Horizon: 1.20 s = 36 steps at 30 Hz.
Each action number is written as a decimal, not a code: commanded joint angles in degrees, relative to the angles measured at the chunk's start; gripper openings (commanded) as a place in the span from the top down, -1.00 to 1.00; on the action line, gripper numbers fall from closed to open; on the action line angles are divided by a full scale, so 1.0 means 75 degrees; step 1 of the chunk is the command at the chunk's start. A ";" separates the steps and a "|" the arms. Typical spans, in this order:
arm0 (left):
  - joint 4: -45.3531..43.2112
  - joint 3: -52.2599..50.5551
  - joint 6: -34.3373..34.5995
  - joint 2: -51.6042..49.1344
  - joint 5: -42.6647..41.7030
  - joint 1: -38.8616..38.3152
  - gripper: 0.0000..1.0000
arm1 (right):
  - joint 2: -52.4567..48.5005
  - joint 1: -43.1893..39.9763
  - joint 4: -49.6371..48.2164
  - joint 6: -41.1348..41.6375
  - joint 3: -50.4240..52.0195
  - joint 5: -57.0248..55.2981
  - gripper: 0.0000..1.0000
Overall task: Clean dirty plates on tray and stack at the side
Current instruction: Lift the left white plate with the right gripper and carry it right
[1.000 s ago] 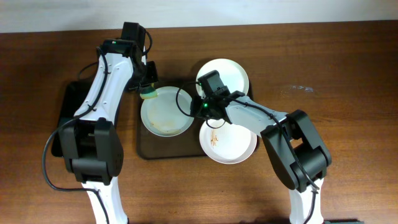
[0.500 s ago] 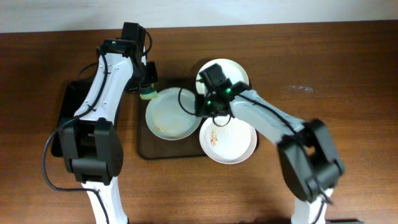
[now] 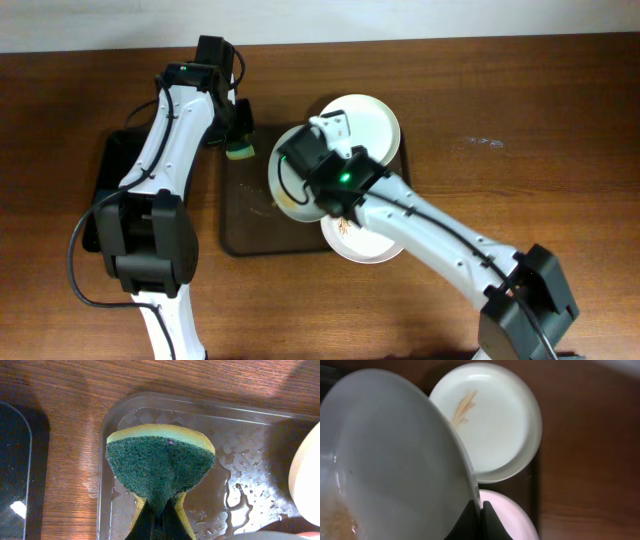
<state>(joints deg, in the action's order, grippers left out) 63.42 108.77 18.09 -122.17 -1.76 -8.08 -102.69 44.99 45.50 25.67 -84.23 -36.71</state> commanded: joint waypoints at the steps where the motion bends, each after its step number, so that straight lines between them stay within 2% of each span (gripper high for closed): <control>1: -0.0023 0.0090 0.0041 0.0032 -0.0055 -0.0015 0.99 | 0.0087 0.0609 -0.0003 0.0044 -0.0099 -0.3022 0.92; 5: -0.0023 0.0090 0.0041 0.0032 -0.0055 -0.0015 0.99 | 0.0087 0.1049 0.0003 0.0321 -0.0090 -0.4561 0.92; 11: -0.0023 0.0090 0.0041 0.0032 -0.0055 -0.0015 0.99 | 0.0087 0.1408 0.0023 0.0711 -0.0070 -0.5368 0.92; 17: -0.0038 0.0090 0.0041 0.0032 -0.0055 -0.0015 0.99 | 0.0087 0.1821 0.0015 0.0705 -0.0073 -0.7152 0.92; 24: -0.0047 0.0090 0.0041 0.0032 -0.0052 -0.0015 0.99 | 0.0087 0.1961 -0.0064 0.0699 -0.0073 -0.7274 0.92; 27: -0.0047 0.0090 0.0041 0.0032 -0.0055 -0.0015 0.99 | 0.0105 0.1865 -0.0052 0.0699 -0.0073 -0.6612 0.92; 31: -0.0047 0.0090 0.0038 0.0032 -0.0052 -0.0015 0.99 | 0.0507 0.0930 0.0221 0.1023 -0.0073 -0.3864 0.92; 33: -0.0047 0.0090 0.0038 0.0032 -0.0017 -0.0015 0.99 | 0.1023 -0.0012 0.0647 0.1591 -0.0073 -0.2390 0.92; 36: -0.0050 0.0090 0.0038 0.0032 0.0006 -0.0015 0.99 | 0.1614 -0.1530 0.0903 0.1585 -0.0073 -0.0822 0.92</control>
<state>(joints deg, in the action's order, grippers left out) 63.20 108.77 18.09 -122.17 -1.74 -8.08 -96.99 42.57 51.07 34.50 -84.20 -57.93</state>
